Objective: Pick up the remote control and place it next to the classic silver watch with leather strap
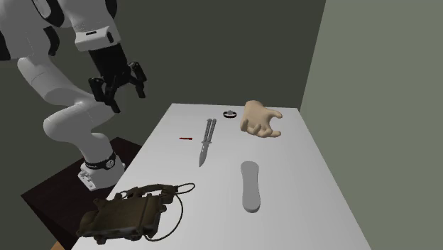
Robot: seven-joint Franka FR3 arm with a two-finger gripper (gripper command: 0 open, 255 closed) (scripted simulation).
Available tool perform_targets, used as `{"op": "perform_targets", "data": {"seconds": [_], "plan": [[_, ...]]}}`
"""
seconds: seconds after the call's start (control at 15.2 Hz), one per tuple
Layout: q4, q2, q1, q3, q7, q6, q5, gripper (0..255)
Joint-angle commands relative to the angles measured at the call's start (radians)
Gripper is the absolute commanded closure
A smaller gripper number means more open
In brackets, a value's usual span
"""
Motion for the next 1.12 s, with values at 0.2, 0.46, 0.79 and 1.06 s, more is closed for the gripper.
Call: {"op": "perform_targets", "data": {"seconds": [0.2,0.46,0.79,1.06], "plan": [[-0.016,0.062,-0.012,0.067,0.126,0.071,0.034,0],[-0.011,0.169,-0.031,0.153,0.291,0.163,0.069,0],[0.035,0.335,-0.061,0.250,0.497,0.269,0.088,0],[0.103,0.487,-0.088,0.317,0.664,0.340,0.076,0]]}}
